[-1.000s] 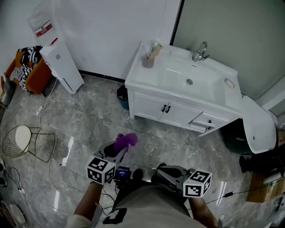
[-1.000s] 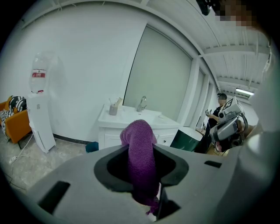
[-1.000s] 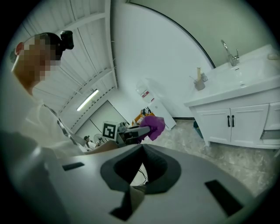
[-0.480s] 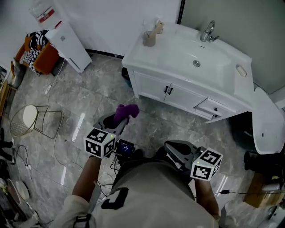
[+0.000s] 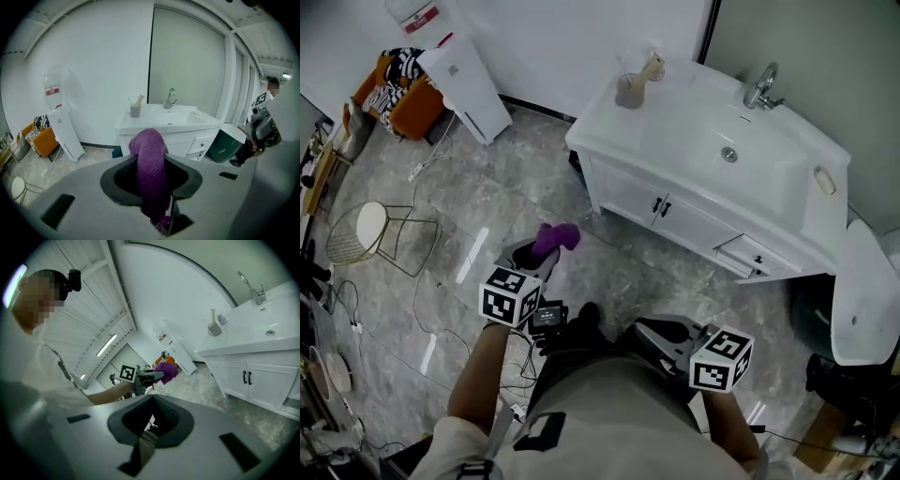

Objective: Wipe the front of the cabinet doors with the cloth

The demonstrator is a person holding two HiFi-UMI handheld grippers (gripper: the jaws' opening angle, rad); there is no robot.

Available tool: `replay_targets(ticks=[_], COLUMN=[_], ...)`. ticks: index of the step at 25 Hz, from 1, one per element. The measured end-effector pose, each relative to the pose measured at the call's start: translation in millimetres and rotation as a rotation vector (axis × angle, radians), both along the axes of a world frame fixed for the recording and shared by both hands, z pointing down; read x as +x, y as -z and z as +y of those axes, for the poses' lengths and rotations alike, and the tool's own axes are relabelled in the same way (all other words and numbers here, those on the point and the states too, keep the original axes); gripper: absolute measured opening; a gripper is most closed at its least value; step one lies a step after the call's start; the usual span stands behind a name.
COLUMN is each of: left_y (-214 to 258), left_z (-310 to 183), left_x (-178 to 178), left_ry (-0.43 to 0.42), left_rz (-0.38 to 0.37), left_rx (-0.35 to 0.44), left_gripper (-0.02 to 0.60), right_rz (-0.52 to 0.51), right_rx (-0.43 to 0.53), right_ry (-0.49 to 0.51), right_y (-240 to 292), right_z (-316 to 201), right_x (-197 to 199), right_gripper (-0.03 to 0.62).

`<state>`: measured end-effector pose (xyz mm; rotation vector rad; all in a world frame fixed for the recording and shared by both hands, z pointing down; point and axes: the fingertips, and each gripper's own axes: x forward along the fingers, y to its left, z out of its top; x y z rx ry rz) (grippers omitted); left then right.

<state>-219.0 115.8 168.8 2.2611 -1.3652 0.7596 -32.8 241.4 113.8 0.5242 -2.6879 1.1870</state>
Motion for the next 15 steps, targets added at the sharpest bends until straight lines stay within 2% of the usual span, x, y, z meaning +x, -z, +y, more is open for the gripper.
replay_targets(ticks=[7, 10, 15], left_y=[-20, -49, -104], left_z=[-70, -101, -148], left_x=[-35, -48, -48], left_ry=[-0.028, -0.054, -0.117], left_rz=[-0.012, 0.005, 0.052], left_rx=[0.012, -0.022, -0.104], left_gripper=[0.127, 0.127, 0.127], right_rz=[0.073, 0.105, 0.13], right_rx=[-0.069, -0.113, -0.192], right_ry=[0.007, -0.001, -0.028], right_y=[-19, -29, -44], right_z=[-31, -53, -84], right_x=[-38, -67, -111], right_gripper=[0.009, 0.009, 0.009])
